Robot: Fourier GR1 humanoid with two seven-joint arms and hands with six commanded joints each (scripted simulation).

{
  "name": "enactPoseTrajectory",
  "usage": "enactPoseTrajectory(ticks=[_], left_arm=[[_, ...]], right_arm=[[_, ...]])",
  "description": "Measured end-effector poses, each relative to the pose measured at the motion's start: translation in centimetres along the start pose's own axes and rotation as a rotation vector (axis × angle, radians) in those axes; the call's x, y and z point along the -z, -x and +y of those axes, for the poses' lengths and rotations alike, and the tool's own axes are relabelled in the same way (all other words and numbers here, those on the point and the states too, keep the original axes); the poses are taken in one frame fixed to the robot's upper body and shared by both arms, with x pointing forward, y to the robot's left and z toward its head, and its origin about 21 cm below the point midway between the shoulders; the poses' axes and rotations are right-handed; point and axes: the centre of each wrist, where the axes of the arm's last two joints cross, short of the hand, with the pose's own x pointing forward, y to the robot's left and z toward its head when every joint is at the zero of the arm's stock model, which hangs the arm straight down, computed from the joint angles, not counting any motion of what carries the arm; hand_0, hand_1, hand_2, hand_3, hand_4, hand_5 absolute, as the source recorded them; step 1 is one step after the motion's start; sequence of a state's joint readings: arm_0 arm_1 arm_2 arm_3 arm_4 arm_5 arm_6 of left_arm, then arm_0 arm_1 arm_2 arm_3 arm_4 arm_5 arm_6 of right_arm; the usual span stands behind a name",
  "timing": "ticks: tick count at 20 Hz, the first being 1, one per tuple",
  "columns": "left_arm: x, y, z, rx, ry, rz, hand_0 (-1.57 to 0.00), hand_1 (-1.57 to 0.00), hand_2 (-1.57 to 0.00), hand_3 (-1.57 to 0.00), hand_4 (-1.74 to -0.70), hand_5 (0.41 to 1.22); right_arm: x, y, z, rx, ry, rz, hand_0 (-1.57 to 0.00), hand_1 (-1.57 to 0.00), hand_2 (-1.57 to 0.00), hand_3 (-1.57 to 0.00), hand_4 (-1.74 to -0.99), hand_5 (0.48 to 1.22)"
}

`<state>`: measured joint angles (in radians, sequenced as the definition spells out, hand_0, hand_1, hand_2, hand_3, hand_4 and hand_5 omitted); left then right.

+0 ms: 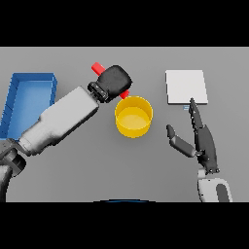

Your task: Pick up the red beaker and tilt it to pour out 1 green nut into yellow bowl. Pick up the yellow bowl and place it on the metallic measuring scale.

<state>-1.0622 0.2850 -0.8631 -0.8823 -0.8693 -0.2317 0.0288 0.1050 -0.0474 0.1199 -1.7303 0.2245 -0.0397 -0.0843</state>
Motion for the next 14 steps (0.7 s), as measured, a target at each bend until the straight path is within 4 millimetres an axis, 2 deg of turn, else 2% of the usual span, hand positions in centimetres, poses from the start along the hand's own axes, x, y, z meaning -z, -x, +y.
enactPoseTrajectory(ticks=[2, 7, 10, 14], left_arm=[[0.3, 0.3, 0.8, 0.085, 0.045, -0.005, -1.57, -1.57, -1.57, -1.57, -1.72, 1.219], [1.2, -0.8, 2.1, 0.309, 0.109, -0.013, -1.57, -1.57, -1.57, -1.57, -1.73, 1.220], [1.5, -1.1, 1.5, 0.419, 0.127, -0.045, -1.57, -1.57, -1.57, -1.57, -1.74, 1.221], [2.2, -2.3, 2.3, 0.614, 0.129, -0.077, -1.57, -1.57, -1.57, -1.57, -1.73, 1.221]], right_arm=[[-0.2, 0.3, -0.3, -0.011, 0.006, 0.001, 0.00, 0.00, 0.00, 0.00, -1.193, 0.649], [-0.3, 0.4, 0.3, -0.047, 0.005, -0.014, 0.00, 0.00, 0.00, 0.00, -1.183, 0.643], [-0.2, 0.2, 0.2, -0.029, 0.019, -0.014, 0.00, 0.00, 0.00, 0.00, -1.179, 0.627], [-0.4, 0.3, 0.0, -0.025, 0.019, 0.006, 0.00, 0.00, 0.00, 0.00, -1.165, 0.626]])
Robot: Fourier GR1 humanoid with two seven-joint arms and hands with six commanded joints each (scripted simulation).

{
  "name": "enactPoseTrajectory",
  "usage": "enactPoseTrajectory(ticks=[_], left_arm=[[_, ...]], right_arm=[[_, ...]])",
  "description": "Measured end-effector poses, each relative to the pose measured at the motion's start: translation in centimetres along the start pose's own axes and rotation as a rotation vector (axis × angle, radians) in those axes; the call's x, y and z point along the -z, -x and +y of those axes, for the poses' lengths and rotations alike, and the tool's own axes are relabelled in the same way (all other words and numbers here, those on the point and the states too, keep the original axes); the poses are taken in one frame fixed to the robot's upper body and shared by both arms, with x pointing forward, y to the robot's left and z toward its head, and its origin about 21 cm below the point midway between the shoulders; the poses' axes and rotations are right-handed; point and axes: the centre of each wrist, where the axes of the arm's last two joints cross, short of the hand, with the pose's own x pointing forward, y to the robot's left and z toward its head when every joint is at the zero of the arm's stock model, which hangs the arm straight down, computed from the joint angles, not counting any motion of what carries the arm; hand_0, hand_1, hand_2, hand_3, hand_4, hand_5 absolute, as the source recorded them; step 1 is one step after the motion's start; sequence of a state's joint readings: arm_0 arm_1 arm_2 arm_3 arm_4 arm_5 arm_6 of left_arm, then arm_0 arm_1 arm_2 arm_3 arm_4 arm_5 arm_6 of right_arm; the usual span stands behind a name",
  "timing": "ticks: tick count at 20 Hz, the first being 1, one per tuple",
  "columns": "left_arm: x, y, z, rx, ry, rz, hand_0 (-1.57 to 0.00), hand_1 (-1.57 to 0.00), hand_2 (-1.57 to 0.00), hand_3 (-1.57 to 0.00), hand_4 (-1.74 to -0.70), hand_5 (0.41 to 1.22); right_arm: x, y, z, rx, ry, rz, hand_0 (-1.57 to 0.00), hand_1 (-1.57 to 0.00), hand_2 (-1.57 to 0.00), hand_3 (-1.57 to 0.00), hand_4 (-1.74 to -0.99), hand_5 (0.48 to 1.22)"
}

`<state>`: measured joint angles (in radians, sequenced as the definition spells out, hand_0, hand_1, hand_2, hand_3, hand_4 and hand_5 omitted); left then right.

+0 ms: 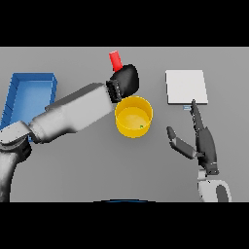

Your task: Pick up the red beaker and tilt it to pour out 1 green nut into yellow bowl. Pick up the yellow bowl and place it on the metallic measuring scale.

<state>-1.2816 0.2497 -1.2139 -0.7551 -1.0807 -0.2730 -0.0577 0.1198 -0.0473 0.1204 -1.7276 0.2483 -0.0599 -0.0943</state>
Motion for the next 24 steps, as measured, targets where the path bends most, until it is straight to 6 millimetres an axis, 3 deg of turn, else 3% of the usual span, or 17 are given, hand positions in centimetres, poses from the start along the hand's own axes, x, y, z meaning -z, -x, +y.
enactPoseTrajectory(ticks=[9, 12, 16, 18, 21, 24], left_arm=[[0.8, -1.2, 1.9, 0.252, 0.017, -0.029, -1.57, -1.57, -1.57, -1.57, -1.72, 1.221], [0.5, 0.4, 2.9, 0.304, 0.015, -0.028, -1.57, -1.57, -1.57, -1.57, -1.72, 1.221], [-0.7, 5.5, 5.5, 0.364, 0.015, 0.082, -1.57, -1.57, -1.57, -1.57, -1.73, 1.221], [-1.9, 8.8, 6.1, 0.309, -0.007, 0.143, -1.57, -1.57, -1.57, -1.18, -1.73, 1.221], [-4.4, 14.9, 7.0, 0.167, -0.032, 0.330, -1.57, -1.57, -1.57, -1.37, -1.73, 1.221], [-7.1, 19.8, 6.0, -0.182, -0.109, 0.483, -1.57, -1.57, -1.57, -1.47, -1.73, 1.221]], right_arm=[[-0.1, 0.1, 0.0, -0.028, 0.008, -0.006, 0.00, 0.00, 0.00, 0.00, -1.151, 0.634], [0.4, 0.1, -0.2, -0.016, 0.013, -0.003, 0.00, 0.00, 0.00, 0.00, -1.153, 0.636], [0.1, 0.2, 0.2, -0.001, -0.006, -0.041, 0.00, 0.00, 0.00, 0.00, -1.154, 0.654], [0.0, 0.2, 0.4, -0.014, -0.010, -0.044, 0.00, 0.00, 0.00, 0.00, -1.160, 0.660], [0.1, 0.1, 0.5, -0.012, -0.011, -0.037, 0.00, 0.00, 0.00, 0.00, -1.160, 0.661], [0.7, -0.3, 0.7, -0.019, -0.010, -0.035, 0.00, 0.00, 0.00, 0.00, -1.146, 0.641]])
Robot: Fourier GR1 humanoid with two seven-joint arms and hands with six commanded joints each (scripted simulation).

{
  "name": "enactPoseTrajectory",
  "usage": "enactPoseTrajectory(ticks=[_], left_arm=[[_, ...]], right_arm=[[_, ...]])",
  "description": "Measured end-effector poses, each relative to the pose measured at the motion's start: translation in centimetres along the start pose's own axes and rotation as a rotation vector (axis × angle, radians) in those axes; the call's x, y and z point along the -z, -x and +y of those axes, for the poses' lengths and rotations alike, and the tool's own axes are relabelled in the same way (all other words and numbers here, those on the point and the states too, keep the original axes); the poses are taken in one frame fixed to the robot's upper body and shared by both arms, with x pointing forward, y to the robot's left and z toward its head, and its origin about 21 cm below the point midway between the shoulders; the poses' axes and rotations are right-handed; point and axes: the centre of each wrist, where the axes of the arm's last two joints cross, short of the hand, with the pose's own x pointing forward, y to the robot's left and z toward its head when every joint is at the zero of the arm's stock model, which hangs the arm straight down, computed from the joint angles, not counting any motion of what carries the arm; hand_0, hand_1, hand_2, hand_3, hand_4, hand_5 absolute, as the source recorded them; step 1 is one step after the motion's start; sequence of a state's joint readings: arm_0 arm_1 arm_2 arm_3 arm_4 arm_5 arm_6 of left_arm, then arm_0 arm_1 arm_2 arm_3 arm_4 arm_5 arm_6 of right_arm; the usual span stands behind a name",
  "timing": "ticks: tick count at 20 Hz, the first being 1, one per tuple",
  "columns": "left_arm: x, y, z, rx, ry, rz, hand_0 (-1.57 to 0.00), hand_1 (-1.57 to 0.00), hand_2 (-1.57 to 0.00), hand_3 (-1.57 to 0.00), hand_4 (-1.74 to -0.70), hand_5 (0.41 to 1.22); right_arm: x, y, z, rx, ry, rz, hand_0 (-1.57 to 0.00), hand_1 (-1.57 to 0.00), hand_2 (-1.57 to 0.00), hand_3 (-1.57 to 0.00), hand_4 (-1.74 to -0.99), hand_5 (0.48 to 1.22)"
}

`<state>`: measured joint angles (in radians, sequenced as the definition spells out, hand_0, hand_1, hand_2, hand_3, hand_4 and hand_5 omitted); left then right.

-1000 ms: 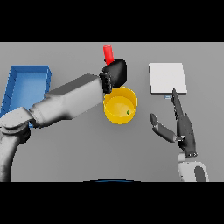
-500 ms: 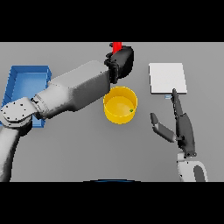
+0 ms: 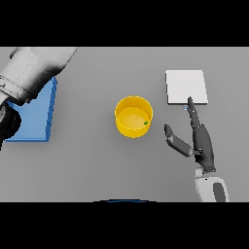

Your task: Pick up the red beaker and tilt it to pour out 1 green nut into yellow bowl. Pick up the yellow bowl and place it on the metallic measuring scale.

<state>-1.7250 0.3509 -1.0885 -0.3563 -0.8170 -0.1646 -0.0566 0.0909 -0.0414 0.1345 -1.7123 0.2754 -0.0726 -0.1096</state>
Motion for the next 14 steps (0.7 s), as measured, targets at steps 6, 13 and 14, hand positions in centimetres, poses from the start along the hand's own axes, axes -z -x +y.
enactPoseTrajectory(ticks=[6, 13, 14], left_arm=[[-3.2, 9.6, -7.8, -0.746, 0.002, 0.358, -1.57, -1.57, -1.57, -1.46, -1.74, 1.221], [-7.8, 10.9, -20.4, -1.203, 0.053, 0.750, -1.57, -1.57, -1.57, -1.55, -1.74, 1.221], [-8.6, 10.8, -22.1, -1.256, 0.093, 0.846, -1.57, -1.57, -1.57, -1.55, -1.74, 1.221]], right_arm=[[0.0, 0.3, 0.3, 0.021, -0.014, -0.025, 0.00, 0.00, 0.00, 0.00, -1.093, 0.623], [0.4, 0.3, -0.3, 0.074, -0.053, -0.037, 0.00, 0.00, 0.00, 0.00, -1.148, 0.663], [0.6, 0.4, -0.3, 0.074, -0.057, -0.033, 0.00, 0.00, 0.00, 0.00, -1.157, 0.666]])
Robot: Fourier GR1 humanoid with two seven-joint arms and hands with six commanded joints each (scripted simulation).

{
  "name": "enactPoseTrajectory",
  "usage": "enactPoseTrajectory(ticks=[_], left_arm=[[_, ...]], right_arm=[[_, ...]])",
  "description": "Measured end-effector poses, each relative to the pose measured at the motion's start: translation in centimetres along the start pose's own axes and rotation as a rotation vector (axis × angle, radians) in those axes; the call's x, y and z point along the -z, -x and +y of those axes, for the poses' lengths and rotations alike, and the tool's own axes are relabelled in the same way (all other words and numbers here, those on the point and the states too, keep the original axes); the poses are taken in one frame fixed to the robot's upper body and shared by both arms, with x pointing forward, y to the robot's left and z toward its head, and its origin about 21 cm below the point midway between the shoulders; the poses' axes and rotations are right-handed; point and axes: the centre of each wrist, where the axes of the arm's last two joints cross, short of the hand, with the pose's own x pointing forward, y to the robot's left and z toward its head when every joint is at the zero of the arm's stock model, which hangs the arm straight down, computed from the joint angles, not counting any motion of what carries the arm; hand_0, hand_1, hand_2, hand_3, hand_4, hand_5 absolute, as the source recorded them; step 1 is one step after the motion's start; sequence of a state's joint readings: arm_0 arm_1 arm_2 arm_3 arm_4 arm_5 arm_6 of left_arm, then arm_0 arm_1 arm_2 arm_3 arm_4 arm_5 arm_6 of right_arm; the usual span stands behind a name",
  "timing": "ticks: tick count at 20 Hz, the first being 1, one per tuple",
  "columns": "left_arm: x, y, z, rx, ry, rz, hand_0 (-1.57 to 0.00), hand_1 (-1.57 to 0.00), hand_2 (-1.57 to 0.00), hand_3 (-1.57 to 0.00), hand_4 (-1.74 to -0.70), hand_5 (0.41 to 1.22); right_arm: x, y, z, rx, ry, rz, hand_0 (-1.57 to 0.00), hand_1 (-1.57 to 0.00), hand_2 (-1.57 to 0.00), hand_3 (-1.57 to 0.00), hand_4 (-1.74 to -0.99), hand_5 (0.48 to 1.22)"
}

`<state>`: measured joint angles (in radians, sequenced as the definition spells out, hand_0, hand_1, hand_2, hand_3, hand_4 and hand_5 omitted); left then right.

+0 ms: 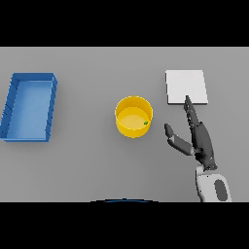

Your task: Pick up the red beaker and tilt it to pour out 1 green nut into yellow bowl. Pick up the yellow bowl and place it on the metallic measuring scale.

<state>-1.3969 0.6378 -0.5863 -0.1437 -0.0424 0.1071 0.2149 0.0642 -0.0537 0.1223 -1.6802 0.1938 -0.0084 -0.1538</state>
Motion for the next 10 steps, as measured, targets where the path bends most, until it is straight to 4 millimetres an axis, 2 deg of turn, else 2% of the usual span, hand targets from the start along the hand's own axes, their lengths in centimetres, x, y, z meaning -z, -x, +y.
enactPoseTrajectory(ticks=[5, 7, 10], left_arm=[[-0.6, 4.3, -2.7, -0.205, 0.017, 0.157, -1.57, -1.57, -1.57, -1.43, -1.74, 1.221], [-1.5, 5.9, -4.5, -0.276, 0.033, 0.215, -1.57, -1.57, -1.57, -1.37, -1.74, 1.221], [-3.6, 8.3, -6.6, -0.347, 0.038, 0.253, -1.57, -1.57, -1.57, -1.38, -1.74, 1.221]], right_arm=[[-0.3, 0.3, 0.2, -0.035, -0.022, -0.011, 0.00, 0.00, 0.00, 0.00, -1.191, 0.702], [-0.3, 0.4, 0.2, -0.045, -0.010, 0.001, 0.00, 0.00, 0.00, 0.00, -1.194, 0.703], [-0.2, 0.4, 0.0, -0.049, -0.015, 0.003, 0.00, 0.00, 0.00, 0.00, -1.207, 0.708]])
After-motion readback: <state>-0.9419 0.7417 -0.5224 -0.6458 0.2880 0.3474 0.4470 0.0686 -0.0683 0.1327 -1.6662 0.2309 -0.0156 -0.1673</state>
